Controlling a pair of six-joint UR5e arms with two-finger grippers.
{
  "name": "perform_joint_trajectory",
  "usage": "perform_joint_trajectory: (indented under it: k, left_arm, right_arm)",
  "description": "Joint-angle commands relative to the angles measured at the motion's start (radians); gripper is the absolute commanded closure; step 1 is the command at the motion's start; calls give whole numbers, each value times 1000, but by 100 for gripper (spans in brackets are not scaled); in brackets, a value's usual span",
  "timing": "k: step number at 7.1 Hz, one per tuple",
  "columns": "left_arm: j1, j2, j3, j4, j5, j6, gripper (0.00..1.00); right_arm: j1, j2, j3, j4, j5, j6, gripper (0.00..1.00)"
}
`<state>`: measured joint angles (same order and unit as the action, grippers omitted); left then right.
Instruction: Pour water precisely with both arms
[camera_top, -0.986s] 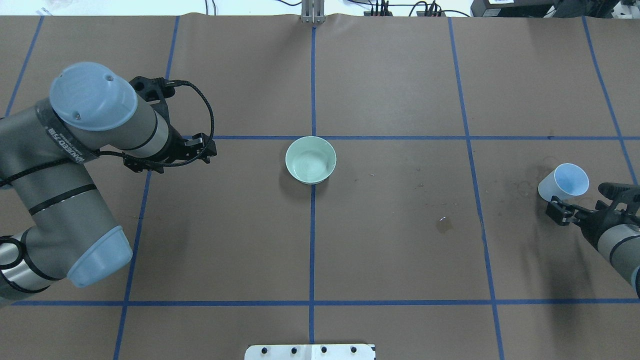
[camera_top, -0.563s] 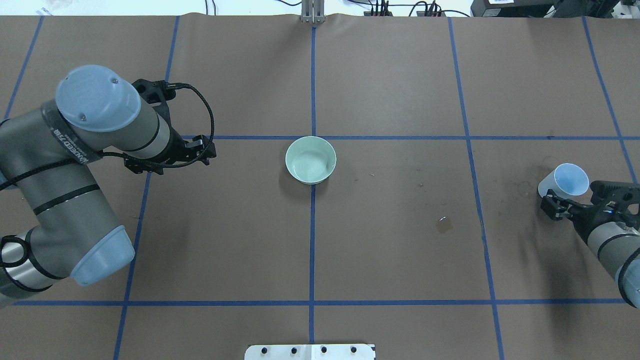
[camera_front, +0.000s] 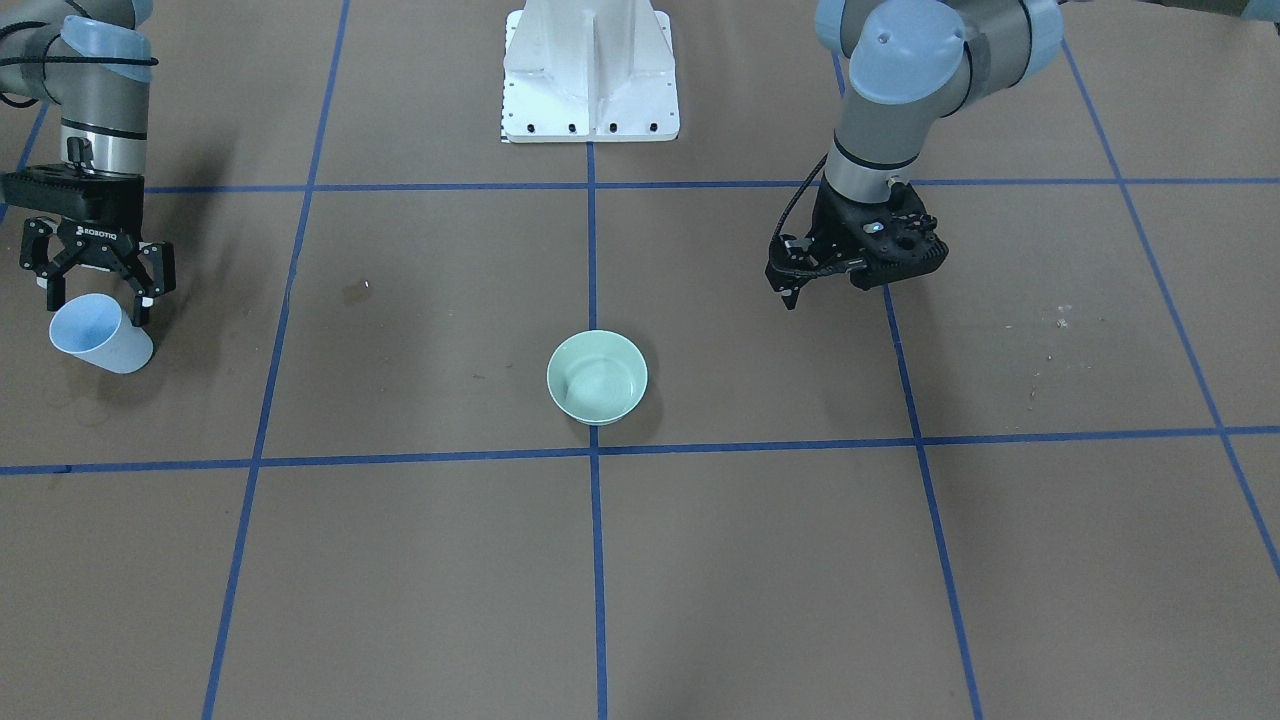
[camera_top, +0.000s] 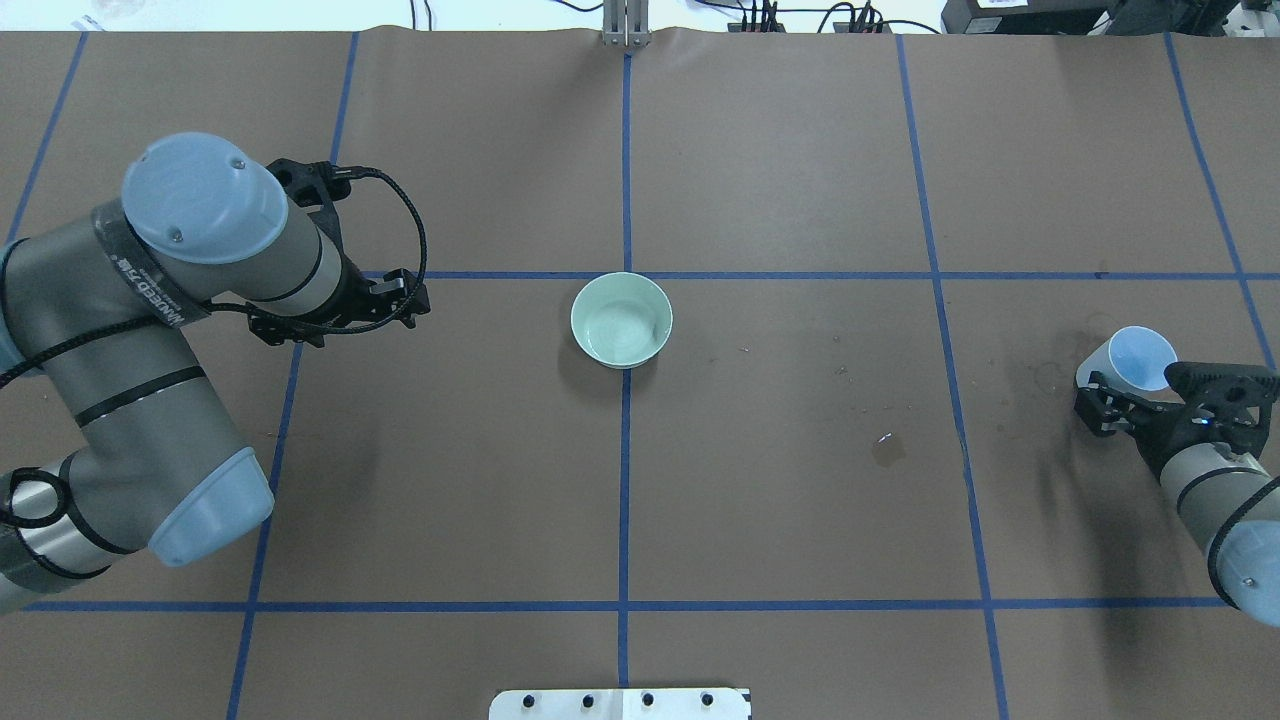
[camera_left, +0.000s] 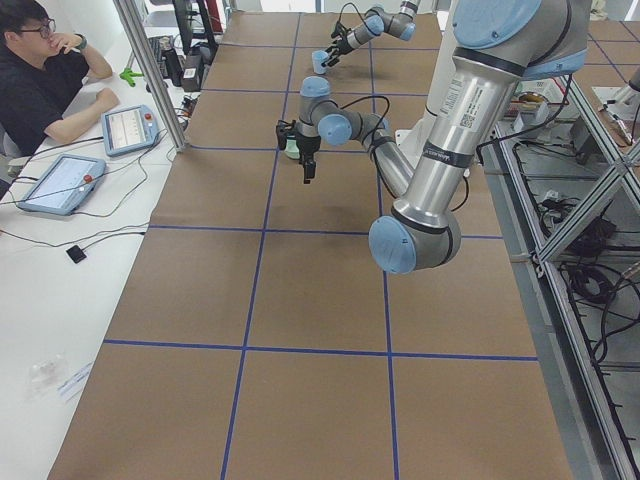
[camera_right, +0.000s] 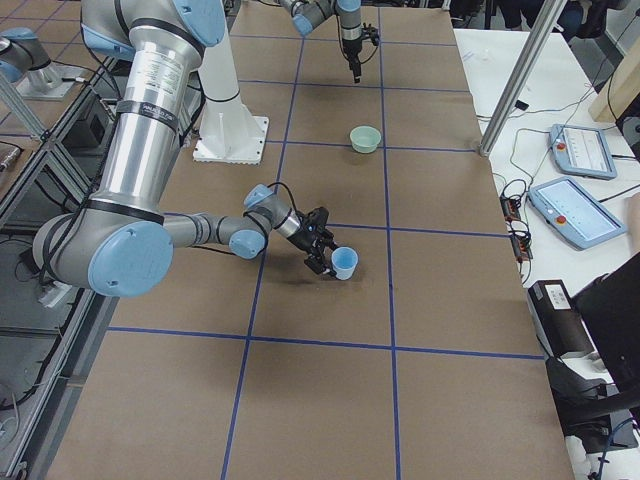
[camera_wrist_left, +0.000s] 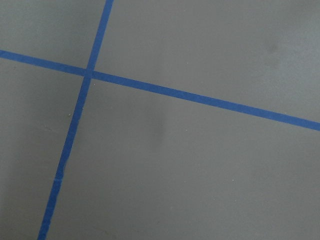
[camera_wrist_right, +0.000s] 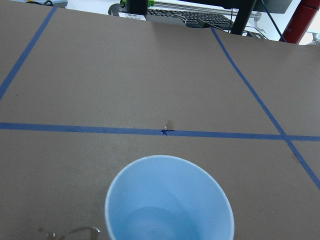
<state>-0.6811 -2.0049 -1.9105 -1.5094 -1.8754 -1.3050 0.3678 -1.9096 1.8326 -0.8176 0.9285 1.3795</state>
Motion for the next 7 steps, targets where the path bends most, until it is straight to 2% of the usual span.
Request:
perform_joint_trajectory:
  k: [1, 7]
  left_arm:
    - [2, 0, 5, 0, 2, -2, 0]
    - [5, 0, 13, 0, 4, -5, 0]
  right_arm:
    - [0, 38, -36, 0, -11, 0, 1]
    - [0, 60, -73, 2, -11, -7, 1]
